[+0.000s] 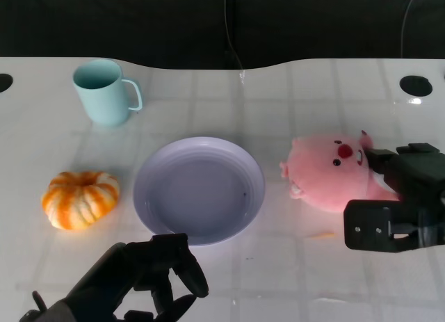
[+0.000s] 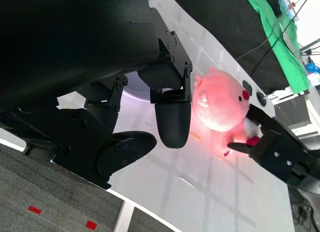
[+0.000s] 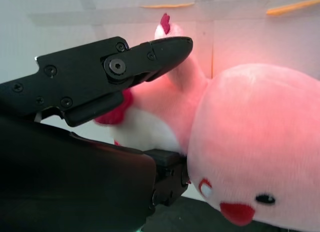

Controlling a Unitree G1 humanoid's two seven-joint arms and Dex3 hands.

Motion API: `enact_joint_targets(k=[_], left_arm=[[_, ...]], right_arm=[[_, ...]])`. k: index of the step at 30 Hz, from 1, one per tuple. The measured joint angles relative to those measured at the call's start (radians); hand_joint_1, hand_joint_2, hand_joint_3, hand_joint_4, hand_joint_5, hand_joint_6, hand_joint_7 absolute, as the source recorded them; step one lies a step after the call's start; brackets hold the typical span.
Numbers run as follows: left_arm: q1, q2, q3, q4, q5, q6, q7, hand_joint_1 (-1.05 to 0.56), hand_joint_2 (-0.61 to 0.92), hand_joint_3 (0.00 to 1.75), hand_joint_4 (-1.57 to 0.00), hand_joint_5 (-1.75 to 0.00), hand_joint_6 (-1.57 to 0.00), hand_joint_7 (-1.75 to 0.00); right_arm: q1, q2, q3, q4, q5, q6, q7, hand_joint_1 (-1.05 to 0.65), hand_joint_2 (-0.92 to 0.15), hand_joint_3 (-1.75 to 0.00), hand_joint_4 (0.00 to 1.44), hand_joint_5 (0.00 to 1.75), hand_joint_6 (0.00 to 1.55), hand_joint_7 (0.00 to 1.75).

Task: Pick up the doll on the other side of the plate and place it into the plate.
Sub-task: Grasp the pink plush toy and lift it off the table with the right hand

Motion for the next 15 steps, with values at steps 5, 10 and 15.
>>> enact_joint_targets(k=[5, 10, 15], left_arm=[[0.003, -0.001, 0.000, -0.012, -0.001, 0.004, 0.000, -0.12, 0.61, 0.94, -0.69, -1.75, -0.64, -1.41], [0.003, -0.001, -0.003, -0.015, 0.003, 0.008, 0.000, -0.13, 0.60, 0.96, -0.70, -1.75, -0.65, -1.42], [0.000, -0.002, -0.004, -0.015, 0.010, 0.011, 0.000, -0.14, 0.59, 0.97, -0.71, -1.75, -0.65, -1.42]], right_arm=[[-0.070, 0.044, 0.023, 0.129, 0.013, -0.009, -0.039, -0.59, -0.92, -0.08, 0.58, 0.12, 0.64, 0.05], [-0.113, 0.077, 0.013, 0.230, 0.055, -0.037, -0.133, -0.29, -0.90, -0.01, 0.97, 0.13, 1.03, 0.11], [-0.135, 0.078, 0.030, 0.267, 0.057, -0.084, -0.185, -0.24, -0.92, -0.13, 0.95, 0.69, 1.20, 0.18]])
